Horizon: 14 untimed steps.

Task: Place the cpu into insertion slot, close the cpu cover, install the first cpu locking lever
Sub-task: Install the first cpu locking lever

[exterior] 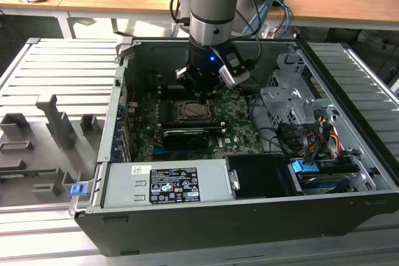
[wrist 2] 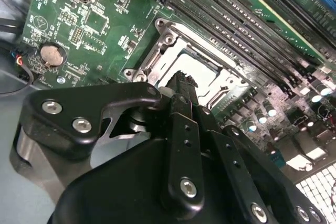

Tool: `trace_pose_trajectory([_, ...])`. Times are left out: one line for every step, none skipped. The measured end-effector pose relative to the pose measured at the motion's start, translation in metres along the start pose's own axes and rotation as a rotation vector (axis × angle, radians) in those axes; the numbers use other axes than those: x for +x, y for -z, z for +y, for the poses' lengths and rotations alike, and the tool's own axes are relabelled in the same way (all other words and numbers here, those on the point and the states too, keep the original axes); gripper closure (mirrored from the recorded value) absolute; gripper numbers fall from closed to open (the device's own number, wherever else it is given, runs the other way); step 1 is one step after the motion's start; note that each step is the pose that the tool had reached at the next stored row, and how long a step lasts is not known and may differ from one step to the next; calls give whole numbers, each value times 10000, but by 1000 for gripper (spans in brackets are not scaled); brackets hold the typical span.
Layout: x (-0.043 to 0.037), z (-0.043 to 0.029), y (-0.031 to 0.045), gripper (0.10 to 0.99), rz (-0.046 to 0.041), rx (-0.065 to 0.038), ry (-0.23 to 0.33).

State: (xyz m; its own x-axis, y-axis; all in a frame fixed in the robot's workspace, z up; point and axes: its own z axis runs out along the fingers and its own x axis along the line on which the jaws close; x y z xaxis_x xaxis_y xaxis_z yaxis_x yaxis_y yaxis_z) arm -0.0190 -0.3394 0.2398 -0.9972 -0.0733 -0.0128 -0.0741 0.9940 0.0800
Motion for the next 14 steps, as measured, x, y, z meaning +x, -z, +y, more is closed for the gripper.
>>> trace_pose_trajectory([2, -11, 1, 980, 0, -3, -1])
trace_pose_trajectory([4, -30, 3, 980, -1, -22, -3])
trace_pose_trajectory([6, -53, 5, 980, -3, -52, -3])
trace_pose_trajectory([12, -100, 8, 980, -7, -93, -3])
trace_pose_trajectory([16, -119, 10, 980, -8, -107, -4])
trace_pose_trajectory([20, -142, 12, 980, -9, -118, -4])
trace_pose_trajectory([22, -161, 14, 980, -9, -123, -4])
trace_pose_trajectory([24, -179, 15, 980, -8, -126, -3])
trace_pose_trajectory([25, -194, 16, 980, -8, -126, -2])
trace_pose_trajectory([26, -205, 17, 980, -9, -129, -1])
trace_pose_trajectory([27, -217, 18, 980, -10, -134, -1])
trace_pose_trajectory([27, -226, 19, 980, -10, -142, -1])
trace_pose_trajectory([28, -232, 19, 980, -10, -145, -1])
trace_pose_trajectory([29, -237, 19, 980, -11, -153, -2])
